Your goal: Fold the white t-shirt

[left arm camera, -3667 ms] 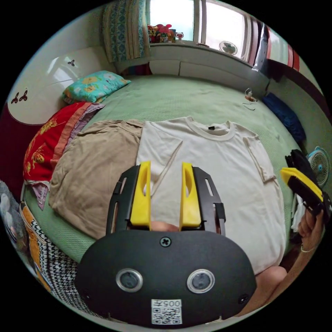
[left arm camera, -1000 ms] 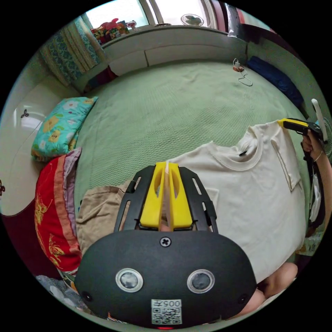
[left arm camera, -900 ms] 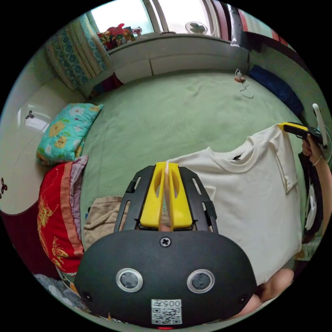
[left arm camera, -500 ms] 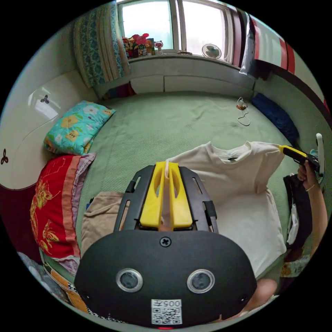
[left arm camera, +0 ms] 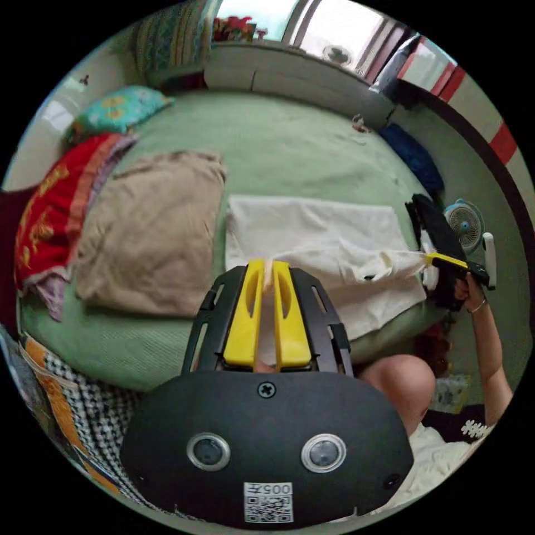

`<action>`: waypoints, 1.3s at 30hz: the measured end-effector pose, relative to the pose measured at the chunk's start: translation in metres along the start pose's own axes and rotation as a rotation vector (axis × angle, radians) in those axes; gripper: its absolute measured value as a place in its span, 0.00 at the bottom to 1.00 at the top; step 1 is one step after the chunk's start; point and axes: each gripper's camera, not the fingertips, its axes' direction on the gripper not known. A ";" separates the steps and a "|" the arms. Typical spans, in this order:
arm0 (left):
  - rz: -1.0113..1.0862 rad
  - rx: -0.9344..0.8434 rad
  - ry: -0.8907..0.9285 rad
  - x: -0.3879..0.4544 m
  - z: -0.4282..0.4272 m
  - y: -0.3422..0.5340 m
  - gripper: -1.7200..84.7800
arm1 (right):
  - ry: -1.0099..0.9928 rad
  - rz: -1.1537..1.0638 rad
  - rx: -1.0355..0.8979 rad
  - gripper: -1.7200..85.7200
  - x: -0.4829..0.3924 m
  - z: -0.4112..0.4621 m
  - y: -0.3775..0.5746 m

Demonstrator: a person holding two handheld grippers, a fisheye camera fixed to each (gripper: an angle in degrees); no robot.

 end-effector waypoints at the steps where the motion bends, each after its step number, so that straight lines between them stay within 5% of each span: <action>1: -0.045 -0.024 0.000 -0.006 0.006 0.015 0.10 | 0.028 0.010 -0.052 0.08 -0.005 0.012 0.011; 5: -0.038 0.045 0.011 -0.013 -0.015 0.057 0.12 | 0.034 -0.057 0.034 0.13 -0.022 -0.011 0.046; 12: 0.274 0.149 0.078 0.022 -0.046 0.071 0.21 | -0.052 -0.301 0.135 0.17 -0.060 -0.039 0.048; 18: 0.465 0.021 0.150 0.049 -0.006 0.064 0.19 | -0.064 -0.401 0.053 0.14 -0.096 0.006 0.018; 26: 0.423 -0.015 0.111 0.040 0.014 0.099 0.10 | -0.081 -0.400 0.029 0.01 -0.109 0.033 0.034; 39: 0.517 0.065 0.141 0.036 -0.047 0.229 0.07 | -0.126 -0.573 0.154 0.01 -0.146 -0.023 0.160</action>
